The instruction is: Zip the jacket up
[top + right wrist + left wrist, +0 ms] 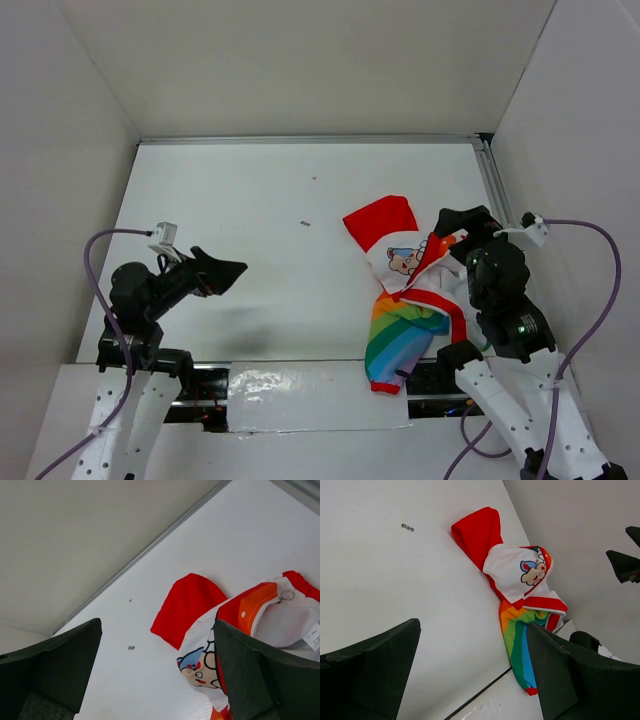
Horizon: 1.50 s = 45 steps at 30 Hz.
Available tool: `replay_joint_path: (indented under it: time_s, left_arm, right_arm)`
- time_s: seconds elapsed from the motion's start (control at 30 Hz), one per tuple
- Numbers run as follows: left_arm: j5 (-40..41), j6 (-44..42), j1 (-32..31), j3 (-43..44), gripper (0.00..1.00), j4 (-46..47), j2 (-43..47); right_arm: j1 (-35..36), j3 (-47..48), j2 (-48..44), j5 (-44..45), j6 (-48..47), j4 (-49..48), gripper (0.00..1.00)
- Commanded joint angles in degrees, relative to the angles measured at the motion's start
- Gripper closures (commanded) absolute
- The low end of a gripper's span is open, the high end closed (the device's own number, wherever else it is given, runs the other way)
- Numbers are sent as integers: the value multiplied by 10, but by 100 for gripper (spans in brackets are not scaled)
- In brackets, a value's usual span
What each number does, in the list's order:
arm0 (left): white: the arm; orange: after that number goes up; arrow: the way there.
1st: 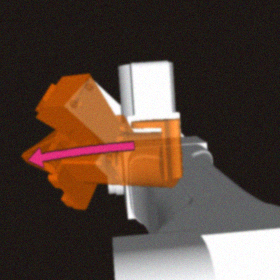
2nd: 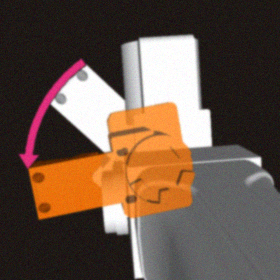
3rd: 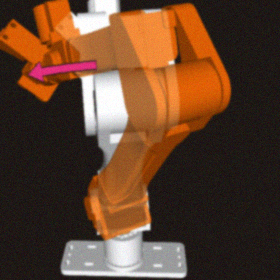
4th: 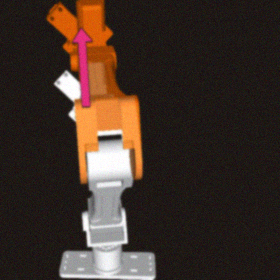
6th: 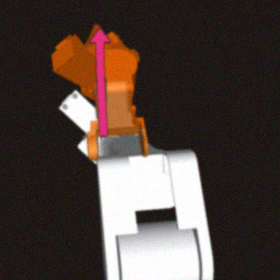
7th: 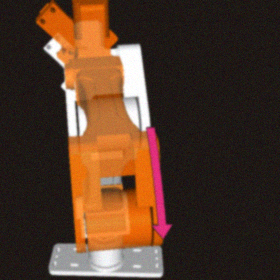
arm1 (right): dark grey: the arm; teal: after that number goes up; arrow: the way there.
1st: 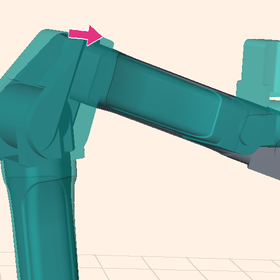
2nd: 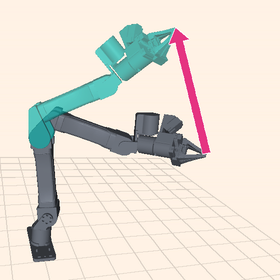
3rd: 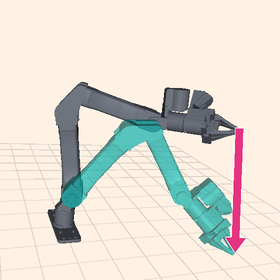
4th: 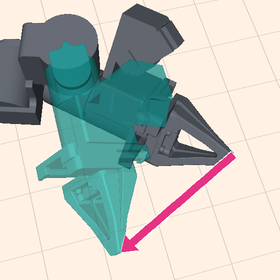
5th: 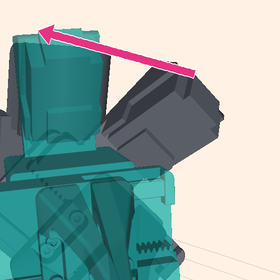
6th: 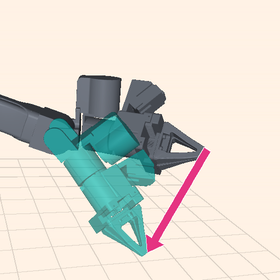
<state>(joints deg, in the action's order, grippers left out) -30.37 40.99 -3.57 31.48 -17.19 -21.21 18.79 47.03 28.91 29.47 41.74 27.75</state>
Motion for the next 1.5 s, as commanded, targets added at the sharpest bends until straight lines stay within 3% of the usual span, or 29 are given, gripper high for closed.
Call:
replay_joint_path:
  time_s: [0.0, 0.17, 0.43, 0.63, 0.83, 0.93, 0.97, 1.07, 1.17, 1.3, 1.4, 1.47]
  left_arm:
    - [-18, 7, 0, -4, 1, 19, -1]
    - [-10, 8, 0, -8, 1, 17, 0]
    - [-20, 1, 1, -16, 1, 22, -20]
    - [-23, 3, 1, -20, 1, 23, -35]
    - [-29, 4, 0, -18, 1, 21, -38]
    - [-22, 4, 1, -20, 1, 21, -35]
    - [-17, 5, 1, -15, 1, 17, -34]
    - [-21, 8, 0, -20, 1, 22, -29]
    - [-19, 11, 1, -17, 1, 12, -28]
    - [0, 23, 1, -11, 1, -4, -31]
    - [29, 34, 1, 2, 1, -26, -43]
    - [41, 36, 1, 5, 1, -28, -53]
  right_arm:
    - [6, -3, 10, -1, 16, -10, 0]
    - [3, -35, 44, 32, 42, 1, 0]
    - [-9, -25, 168, 8, 89, 80, 0]
    - [-48, -59, 307, -29, 102, 56, 0]
    - [-68, -28, 481, -72, 108, 47, 1]
    - [-47, -19, 513, -121, 62, -13, 45]
    - [-39, -14, 516, -143, 46, -33, 99]
    - [26, 50, 529, -188, -9, -71, 100]
    - [120, 160, 560, -144, -60, -56, 100]
    - [207, 209, 595, -194, -131, -62, 99]
    - [275, 196, 607, -200, -153, -78, 87]
    - [318, 183, 593, -157, -141, -67, 80]
